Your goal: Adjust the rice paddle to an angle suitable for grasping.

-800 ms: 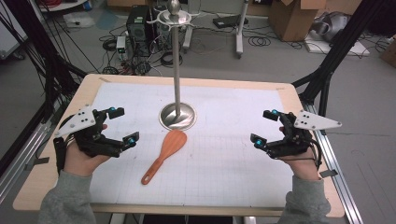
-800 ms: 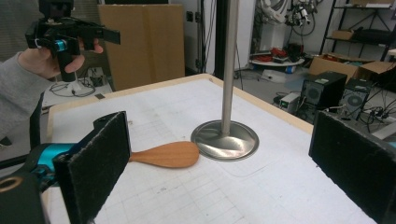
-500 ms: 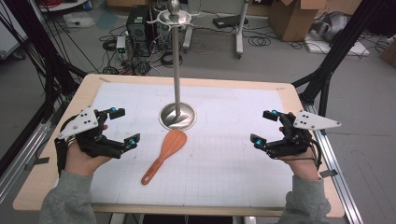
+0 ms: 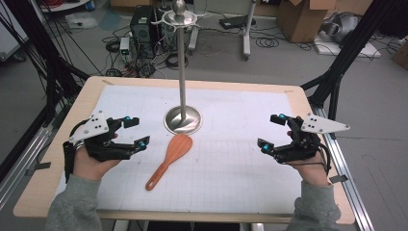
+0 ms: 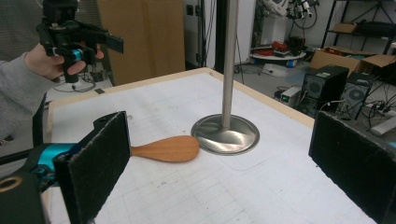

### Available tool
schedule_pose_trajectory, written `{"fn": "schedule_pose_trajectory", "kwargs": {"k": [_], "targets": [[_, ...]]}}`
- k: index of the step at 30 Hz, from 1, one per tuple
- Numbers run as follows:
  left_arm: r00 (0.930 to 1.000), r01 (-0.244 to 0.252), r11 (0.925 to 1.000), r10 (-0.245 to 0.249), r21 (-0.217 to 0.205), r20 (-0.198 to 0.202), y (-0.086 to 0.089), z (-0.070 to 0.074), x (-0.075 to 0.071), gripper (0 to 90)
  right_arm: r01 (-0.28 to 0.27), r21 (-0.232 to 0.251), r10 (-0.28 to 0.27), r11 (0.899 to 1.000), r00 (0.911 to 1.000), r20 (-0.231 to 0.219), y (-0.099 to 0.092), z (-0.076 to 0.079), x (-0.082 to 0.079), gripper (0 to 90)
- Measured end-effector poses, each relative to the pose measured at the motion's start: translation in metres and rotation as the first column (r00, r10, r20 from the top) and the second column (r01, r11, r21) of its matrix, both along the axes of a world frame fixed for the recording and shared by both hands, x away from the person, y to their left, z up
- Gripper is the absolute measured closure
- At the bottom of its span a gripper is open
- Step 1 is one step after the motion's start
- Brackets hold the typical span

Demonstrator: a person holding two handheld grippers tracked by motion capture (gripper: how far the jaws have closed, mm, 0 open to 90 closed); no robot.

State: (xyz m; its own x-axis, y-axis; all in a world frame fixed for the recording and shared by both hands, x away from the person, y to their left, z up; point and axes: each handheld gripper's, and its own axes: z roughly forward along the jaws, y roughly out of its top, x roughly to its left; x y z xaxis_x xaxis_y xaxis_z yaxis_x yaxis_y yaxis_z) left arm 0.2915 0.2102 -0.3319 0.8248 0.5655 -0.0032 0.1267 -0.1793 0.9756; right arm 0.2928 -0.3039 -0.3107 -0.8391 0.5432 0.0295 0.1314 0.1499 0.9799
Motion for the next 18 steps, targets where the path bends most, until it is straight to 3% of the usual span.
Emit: {"fn": "schedule_pose_trajectory", "kwargs": {"k": [11,18], "targets": [[0.9967,0.009,0.9987,-0.004,0.051,-0.081,-0.008,-0.015,0.007,51.7,-0.007,-0.010,0.007,1.000,1.0000,-0.001,0.002,-0.001,0.002,4.2],[0.9949,0.016,0.9952,-0.006,0.096,-0.101,-0.016,-0.022,0.011,60.9,-0.010,-0.016,0.010,1.000,0.9999,-0.003,0.002,-0.001,0.001,4.3]]}}
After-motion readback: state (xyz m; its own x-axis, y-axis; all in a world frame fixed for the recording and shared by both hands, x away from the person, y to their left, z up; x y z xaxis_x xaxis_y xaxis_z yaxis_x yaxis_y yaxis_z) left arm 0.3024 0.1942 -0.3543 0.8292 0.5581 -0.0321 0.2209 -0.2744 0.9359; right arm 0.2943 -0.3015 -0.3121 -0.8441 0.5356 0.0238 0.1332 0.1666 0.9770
